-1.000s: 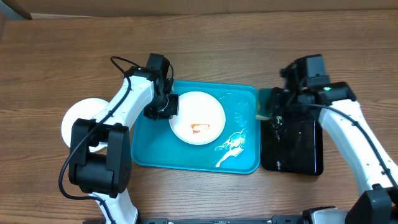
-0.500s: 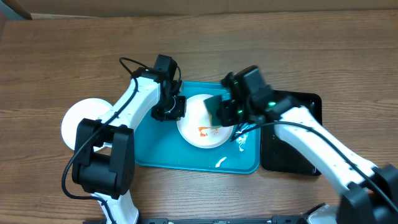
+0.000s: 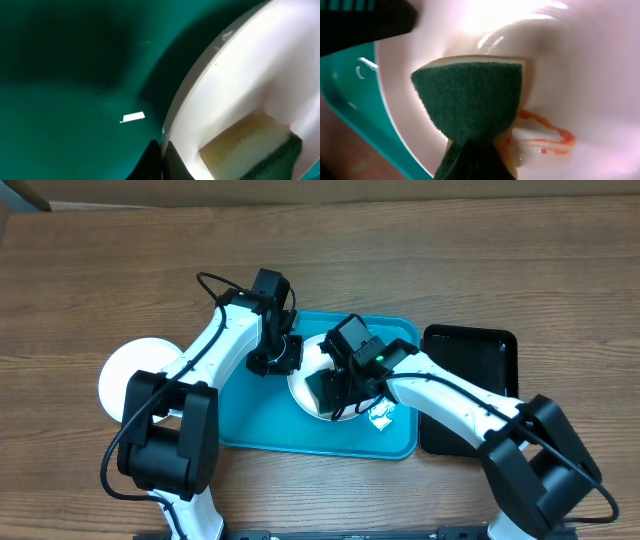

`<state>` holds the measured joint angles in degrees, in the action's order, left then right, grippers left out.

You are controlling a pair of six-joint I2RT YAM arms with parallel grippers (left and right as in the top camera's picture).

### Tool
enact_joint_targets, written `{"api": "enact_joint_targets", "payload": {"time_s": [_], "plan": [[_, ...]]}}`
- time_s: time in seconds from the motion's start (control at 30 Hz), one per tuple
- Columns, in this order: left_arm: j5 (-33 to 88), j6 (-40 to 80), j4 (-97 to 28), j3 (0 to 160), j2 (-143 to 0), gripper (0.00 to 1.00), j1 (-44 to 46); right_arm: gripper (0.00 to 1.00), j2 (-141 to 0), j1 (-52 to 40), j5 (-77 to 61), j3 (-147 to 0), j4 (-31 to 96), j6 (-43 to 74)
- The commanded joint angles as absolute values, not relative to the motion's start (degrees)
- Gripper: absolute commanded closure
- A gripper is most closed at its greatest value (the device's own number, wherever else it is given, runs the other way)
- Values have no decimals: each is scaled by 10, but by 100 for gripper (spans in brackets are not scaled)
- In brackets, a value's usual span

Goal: Clean dirty plates on tray and stack at the side
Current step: 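Scrub the second white plate with the sponge in right gripper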

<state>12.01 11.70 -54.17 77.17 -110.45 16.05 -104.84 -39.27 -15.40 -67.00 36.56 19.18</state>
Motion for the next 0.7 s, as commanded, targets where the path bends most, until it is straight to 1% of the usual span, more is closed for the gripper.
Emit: {"api": "enact_joint_targets", "payload": {"time_s": [0.0,0.13,0.3,0.5,0.67], "plan": [[134,124,-542,769,-1094,96,162,96,-1056,-394,-94,-676,379,201],[133,124,-548,769,-1094,96,162,96,-1057,-392,13,-676,416,239],[129,124,-557,769,-1094,96,162,96,-1057,-392,69,-676,414,241],[130,124,-559,769,-1094,96,162,96,-1057,-392,120,-676,344,241],[130,124,-565,769,-1094,96,162,96,-1057,-392,120,-676,283,239]]}}
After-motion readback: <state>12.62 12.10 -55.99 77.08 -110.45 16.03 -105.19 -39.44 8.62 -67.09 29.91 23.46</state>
